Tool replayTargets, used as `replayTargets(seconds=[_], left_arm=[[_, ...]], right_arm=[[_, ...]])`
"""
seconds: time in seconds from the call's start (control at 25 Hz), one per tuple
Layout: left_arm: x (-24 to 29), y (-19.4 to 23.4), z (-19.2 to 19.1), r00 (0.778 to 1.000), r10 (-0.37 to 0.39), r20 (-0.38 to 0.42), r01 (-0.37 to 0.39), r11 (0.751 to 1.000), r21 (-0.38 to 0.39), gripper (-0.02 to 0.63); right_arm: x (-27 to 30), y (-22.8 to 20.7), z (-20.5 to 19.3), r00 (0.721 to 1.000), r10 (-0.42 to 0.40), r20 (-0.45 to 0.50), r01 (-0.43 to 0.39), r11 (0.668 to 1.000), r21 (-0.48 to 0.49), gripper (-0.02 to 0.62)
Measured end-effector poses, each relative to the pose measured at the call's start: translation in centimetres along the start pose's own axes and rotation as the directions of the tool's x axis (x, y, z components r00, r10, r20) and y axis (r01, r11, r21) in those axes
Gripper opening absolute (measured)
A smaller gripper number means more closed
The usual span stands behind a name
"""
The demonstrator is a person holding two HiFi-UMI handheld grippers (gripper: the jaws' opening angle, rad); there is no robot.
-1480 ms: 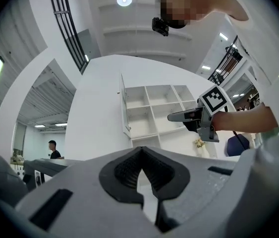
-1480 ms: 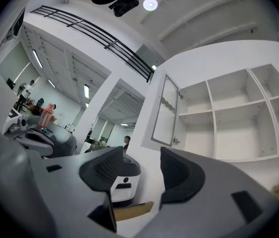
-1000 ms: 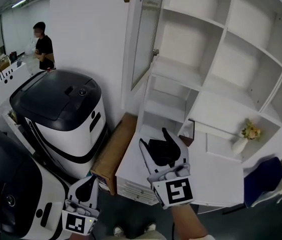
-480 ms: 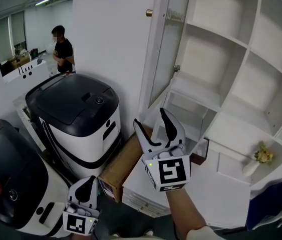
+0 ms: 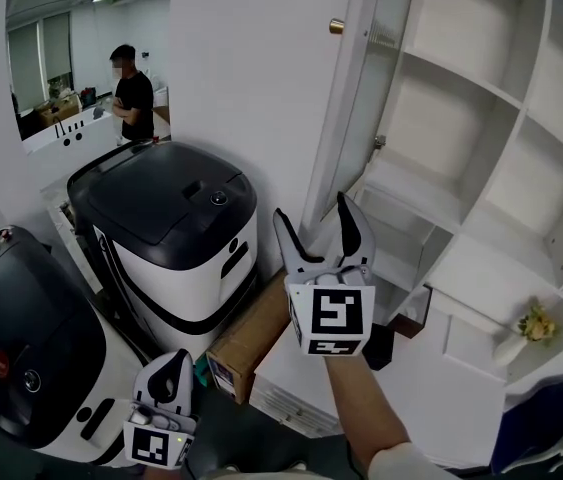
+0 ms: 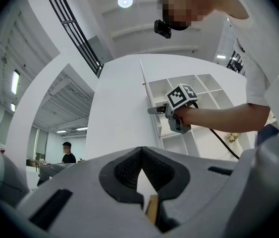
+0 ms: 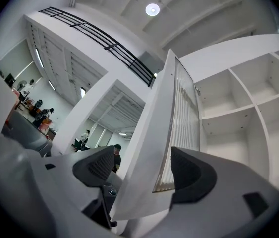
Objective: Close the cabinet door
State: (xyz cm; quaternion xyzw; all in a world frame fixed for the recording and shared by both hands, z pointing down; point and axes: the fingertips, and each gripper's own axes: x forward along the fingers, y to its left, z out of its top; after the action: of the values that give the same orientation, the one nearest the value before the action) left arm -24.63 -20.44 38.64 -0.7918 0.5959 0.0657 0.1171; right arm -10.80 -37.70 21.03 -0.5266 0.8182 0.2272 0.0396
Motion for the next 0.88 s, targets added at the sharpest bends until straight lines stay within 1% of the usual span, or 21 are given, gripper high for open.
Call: replayTargets(seconds=[0.12, 0.24, 0.28, 0.32, 0.36, 0.56, 0.72, 0.88], left_arm=[[-0.3, 0.6, -0.4, 1.0, 0.001, -0.001, -0.001, 1.0, 0.02, 0.003], [-0.4, 0.8, -0.4, 1.0, -0.004, 0.003, 0.004, 1.0, 0.021, 0.003], [-0.4, 0.8, -0.5, 1.0, -0.007, 0.003, 0.007, 1.0, 0.02, 0.003], [-0.3, 0.8, -0.5, 1.0, -0.01, 0.002, 0.01, 1.0, 0.02, 0.003], [-0.2, 0.8, -0.5, 1.0, -0.014, 0.003, 0.014, 1.0, 0.021, 0.003], [0.4, 0.1, -0.3, 0.999, -0.034, 0.004, 0.034, 0.999, 0.003, 0.003], [1.1, -0.8, -0.3, 0.998, -0.067, 0.006, 0.067, 0.998, 0.015, 0.003], [2.0, -2.0, -0.2, 0.996, -0.091, 0.013, 0.091, 0.996, -0.001, 0.003]], right_arm=[[0.5, -0.2, 0.1, 1.0, -0.026, 0.0, 0.026, 1.0, -0.007, 0.327], [0.5, -1.0, 0.4, 0.998, -0.069, 0.011, 0.07, 0.997, -0.031, 0.323], [0.4, -1.1, 0.4, 0.997, -0.072, 0.013, 0.073, 0.997, -0.037, 0.281], [0.3, -1.1, 0.4, 0.998, -0.068, 0.013, 0.069, 0.997, -0.039, 0.255], [0.2, -0.9, 0.4, 0.998, -0.065, 0.013, 0.066, 0.997, -0.042, 0.21], [-0.7, -1.5, 0.4, 0.998, -0.057, 0.012, 0.057, 0.998, -0.035, 0.199], [-1.9, -2.4, 0.5, 0.999, -0.046, 0.019, 0.046, 0.998, -0.031, 0.189], [-3.4, -3.5, 0.6, 0.998, -0.046, 0.033, 0.047, 0.998, -0.038, 0.176]])
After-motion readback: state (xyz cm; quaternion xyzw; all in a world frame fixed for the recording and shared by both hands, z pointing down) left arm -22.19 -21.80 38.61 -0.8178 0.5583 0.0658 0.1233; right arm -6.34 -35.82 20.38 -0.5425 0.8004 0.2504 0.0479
